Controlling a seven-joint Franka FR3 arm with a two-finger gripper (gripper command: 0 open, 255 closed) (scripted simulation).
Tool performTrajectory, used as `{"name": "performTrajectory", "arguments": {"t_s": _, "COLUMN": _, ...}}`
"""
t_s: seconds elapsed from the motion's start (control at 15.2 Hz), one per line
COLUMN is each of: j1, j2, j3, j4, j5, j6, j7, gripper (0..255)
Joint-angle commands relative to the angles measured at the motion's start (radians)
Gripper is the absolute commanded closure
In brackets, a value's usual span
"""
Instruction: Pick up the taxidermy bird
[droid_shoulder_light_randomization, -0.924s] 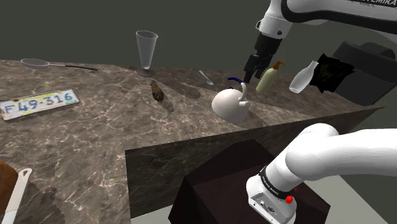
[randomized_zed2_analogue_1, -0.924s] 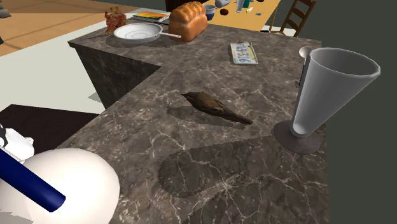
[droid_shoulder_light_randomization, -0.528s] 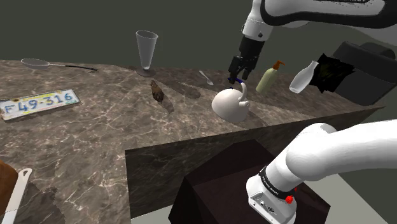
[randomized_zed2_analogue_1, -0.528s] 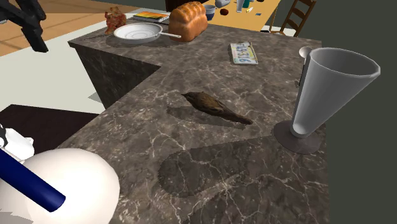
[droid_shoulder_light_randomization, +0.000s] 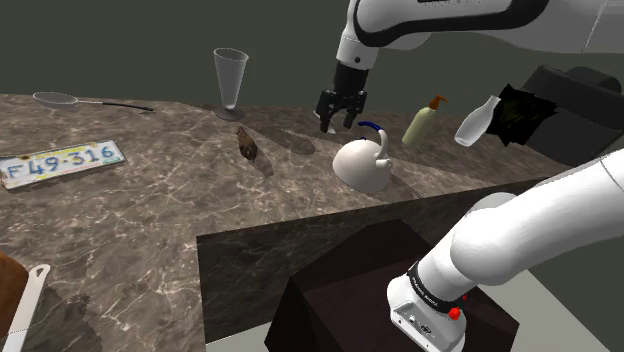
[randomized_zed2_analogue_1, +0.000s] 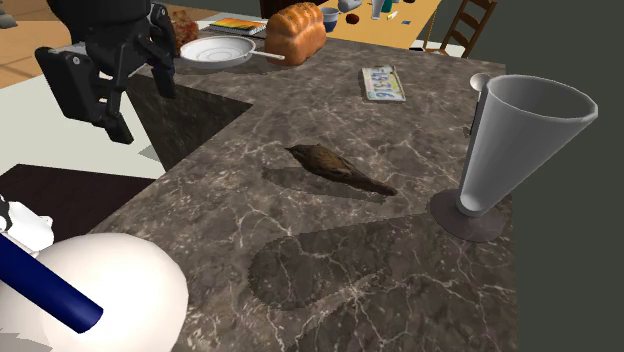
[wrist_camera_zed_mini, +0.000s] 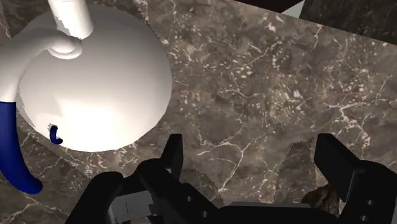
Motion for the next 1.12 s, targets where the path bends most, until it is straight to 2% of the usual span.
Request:
{"name": "performTrajectory", "arguments": {"t_s": 0.0, "j1": 0.009, "j2": 0.086, "j3": 0.017, "j4": 0.047, "j5": 0.017, "j6": 0.036, "j7": 0.037, "gripper": 0}}
{"name": "performTrajectory", "arguments": {"t_s": 0.53, "j1": 0.034, "j2": 0.391, "j3": 0.054, "j4": 0.271, "j5": 0.053, "j6": 0.108, "j7": 0.152, "gripper": 0}}
{"name": "performTrajectory", "arguments": {"t_s": 1.06, "j1": 0.064, "j2": 0.712, "j3": 0.068, "j4": 0.587, "j5": 0.07, "j6": 0.107, "j7": 0.256, "gripper": 0}}
